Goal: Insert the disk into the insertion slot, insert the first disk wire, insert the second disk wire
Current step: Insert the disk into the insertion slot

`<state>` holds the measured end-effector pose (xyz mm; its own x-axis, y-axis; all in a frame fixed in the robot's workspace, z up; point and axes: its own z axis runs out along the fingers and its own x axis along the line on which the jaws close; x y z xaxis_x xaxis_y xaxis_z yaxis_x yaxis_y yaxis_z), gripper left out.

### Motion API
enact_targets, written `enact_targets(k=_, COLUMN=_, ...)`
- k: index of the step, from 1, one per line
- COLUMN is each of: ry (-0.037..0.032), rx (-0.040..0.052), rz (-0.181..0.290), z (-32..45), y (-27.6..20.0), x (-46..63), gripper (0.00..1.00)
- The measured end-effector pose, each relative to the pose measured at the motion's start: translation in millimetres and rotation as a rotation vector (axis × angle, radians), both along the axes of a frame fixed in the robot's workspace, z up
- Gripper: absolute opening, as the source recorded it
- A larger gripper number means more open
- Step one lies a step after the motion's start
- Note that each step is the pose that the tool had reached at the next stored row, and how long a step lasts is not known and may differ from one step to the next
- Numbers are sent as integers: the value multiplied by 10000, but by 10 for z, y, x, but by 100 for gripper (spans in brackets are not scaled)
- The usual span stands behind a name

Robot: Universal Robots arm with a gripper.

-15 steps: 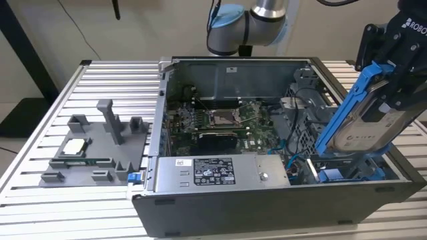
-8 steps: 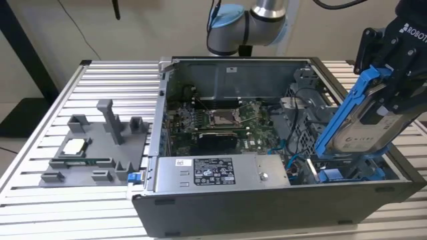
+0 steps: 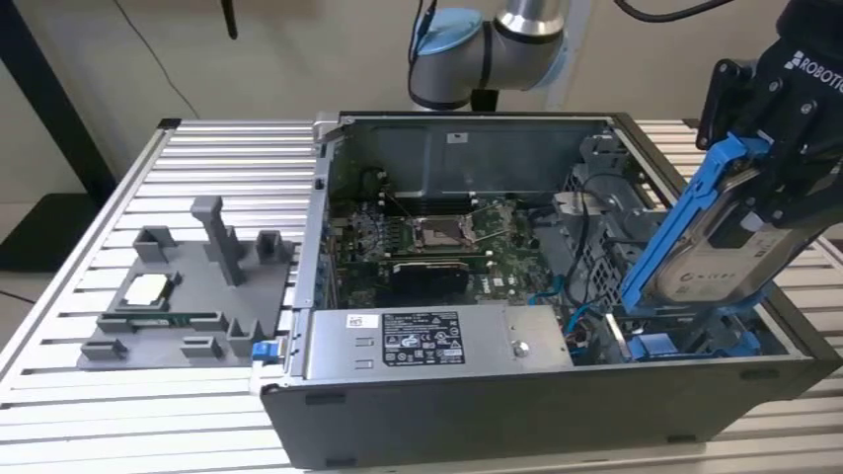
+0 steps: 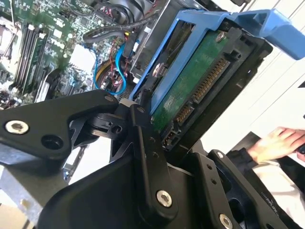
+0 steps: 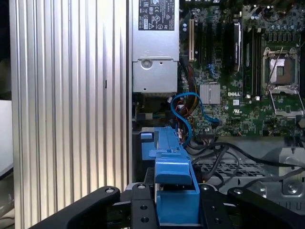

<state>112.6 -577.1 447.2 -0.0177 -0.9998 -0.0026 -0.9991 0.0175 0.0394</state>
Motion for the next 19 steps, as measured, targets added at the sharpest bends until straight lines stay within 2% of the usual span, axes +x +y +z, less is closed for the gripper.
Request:
enact_targets(k=16, ry=0, rx=69, rz=-1, z=-68, y=6, x=0, gripper=33)
enact_targets(k=19, ry=0, rx=107, rz=-1, z=-75, y=7, x=0, gripper=33)
